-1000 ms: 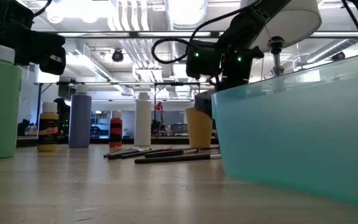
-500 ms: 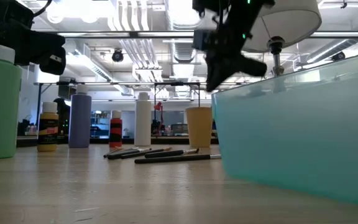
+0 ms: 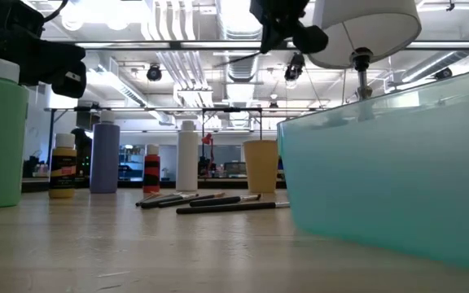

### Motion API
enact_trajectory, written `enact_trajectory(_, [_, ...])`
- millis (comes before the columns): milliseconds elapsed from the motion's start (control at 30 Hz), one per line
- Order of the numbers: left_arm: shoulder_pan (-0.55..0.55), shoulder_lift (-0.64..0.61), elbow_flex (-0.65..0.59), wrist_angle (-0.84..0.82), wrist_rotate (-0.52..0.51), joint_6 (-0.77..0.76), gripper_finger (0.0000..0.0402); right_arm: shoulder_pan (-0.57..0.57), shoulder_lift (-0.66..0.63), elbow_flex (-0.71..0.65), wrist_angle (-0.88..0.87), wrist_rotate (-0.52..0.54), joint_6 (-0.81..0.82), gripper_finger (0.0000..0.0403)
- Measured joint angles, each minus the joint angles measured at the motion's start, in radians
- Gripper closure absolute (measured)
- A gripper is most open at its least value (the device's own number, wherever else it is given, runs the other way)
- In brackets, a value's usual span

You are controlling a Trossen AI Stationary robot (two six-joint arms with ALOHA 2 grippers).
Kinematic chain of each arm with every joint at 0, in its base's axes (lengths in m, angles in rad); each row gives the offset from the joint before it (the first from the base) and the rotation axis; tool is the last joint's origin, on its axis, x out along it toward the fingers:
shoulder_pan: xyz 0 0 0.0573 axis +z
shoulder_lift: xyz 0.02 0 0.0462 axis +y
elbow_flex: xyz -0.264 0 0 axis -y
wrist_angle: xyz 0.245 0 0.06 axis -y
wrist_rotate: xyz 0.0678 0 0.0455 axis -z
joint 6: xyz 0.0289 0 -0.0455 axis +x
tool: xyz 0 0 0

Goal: Pick & Place Paint Supplies
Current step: Put the gold paintbrush into the yellow cup

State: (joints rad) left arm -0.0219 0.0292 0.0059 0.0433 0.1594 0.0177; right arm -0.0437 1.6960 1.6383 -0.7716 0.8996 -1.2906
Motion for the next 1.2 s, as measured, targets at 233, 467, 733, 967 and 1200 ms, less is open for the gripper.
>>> enact_trajectory(233, [0.000,0.001,0.000,0.000,0.000,0.000,0.0388,-0.051,0.022,0.042,0.028,0.171,-0.251,0.0395])
enact_trajectory(467, [0.000,0.002,0.000,0.000,0.000,0.000,0.0388,-0.109,0.022,0.022,0.059,0.225,-0.347,0.0395])
enact_trajectory(733, [0.000,0.002,0.000,0.000,0.000,0.000,0.0387,-0.173,0.064,-0.036,0.103,0.227,-0.401,0.0395])
enact_trajectory(967, [0.000,0.002,0.000,0.000,0.000,0.000,0.0388,-0.213,0.139,-0.036,0.183,0.227,-0.437,0.0395])
enact_trajectory(1200, [0.000,0.002,0.000,0.000,0.000,0.000,0.0388,-0.230,0.168,-0.037,0.183,0.226,-0.450,0.0395])
